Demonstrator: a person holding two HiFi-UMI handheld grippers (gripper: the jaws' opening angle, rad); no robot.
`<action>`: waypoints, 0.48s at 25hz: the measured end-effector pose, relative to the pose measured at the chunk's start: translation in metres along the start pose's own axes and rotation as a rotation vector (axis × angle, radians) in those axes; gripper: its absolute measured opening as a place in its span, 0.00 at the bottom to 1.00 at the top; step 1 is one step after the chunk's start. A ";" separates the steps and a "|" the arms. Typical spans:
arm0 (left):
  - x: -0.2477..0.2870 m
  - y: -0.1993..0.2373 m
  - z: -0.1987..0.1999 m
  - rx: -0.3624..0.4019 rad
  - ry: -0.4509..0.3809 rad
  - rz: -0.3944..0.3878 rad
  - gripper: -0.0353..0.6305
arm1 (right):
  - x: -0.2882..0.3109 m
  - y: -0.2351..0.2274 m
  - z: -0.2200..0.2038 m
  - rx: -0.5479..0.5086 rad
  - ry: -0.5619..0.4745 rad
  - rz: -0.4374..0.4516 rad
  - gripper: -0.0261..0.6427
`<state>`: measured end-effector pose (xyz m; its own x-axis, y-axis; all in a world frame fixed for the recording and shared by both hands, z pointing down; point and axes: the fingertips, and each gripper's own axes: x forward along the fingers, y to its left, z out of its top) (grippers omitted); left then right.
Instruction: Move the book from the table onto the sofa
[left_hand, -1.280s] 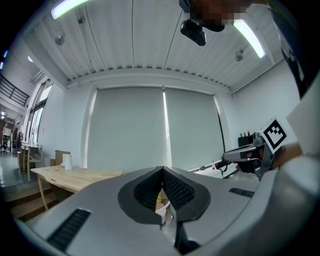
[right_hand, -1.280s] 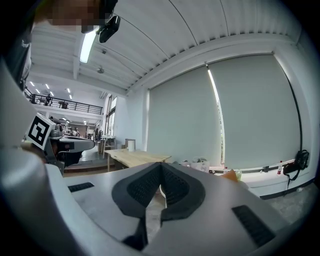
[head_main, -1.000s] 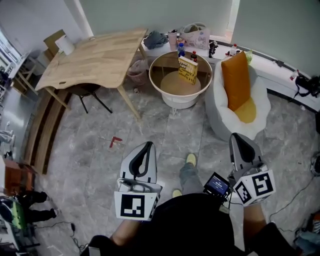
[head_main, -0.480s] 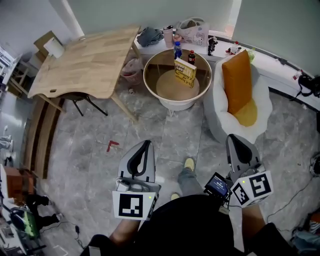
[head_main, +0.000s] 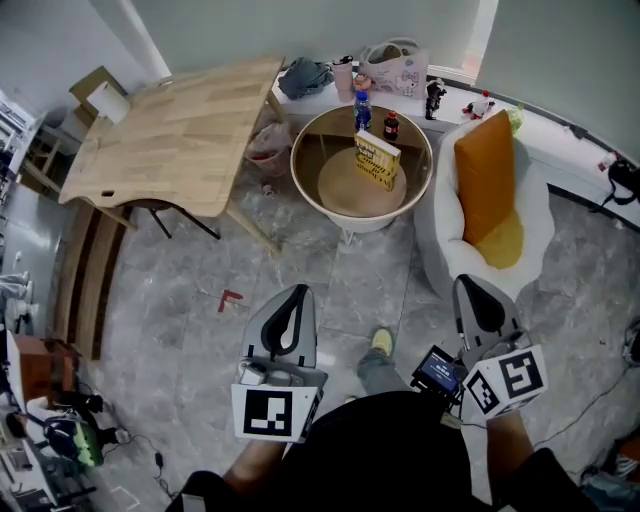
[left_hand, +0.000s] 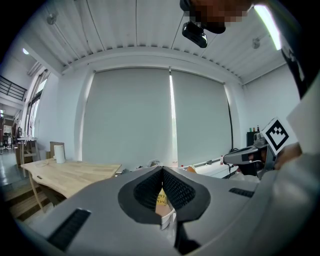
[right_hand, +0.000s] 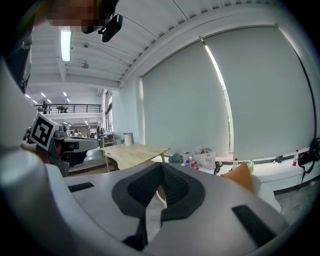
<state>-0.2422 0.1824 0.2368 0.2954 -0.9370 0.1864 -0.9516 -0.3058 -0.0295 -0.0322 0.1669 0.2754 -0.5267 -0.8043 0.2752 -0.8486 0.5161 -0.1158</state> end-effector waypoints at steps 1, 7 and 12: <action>0.005 0.000 0.002 0.003 -0.001 0.001 0.06 | 0.004 -0.004 0.002 0.001 -0.001 0.004 0.05; 0.035 -0.002 0.010 0.013 -0.004 0.014 0.06 | 0.023 -0.029 0.010 0.006 -0.008 0.013 0.05; 0.055 -0.004 0.016 0.024 -0.003 0.021 0.06 | 0.036 -0.047 0.017 0.009 -0.017 0.018 0.05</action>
<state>-0.2210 0.1292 0.2317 0.2755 -0.9439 0.1823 -0.9554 -0.2898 -0.0571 -0.0122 0.1085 0.2751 -0.5429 -0.7996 0.2568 -0.8392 0.5283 -0.1289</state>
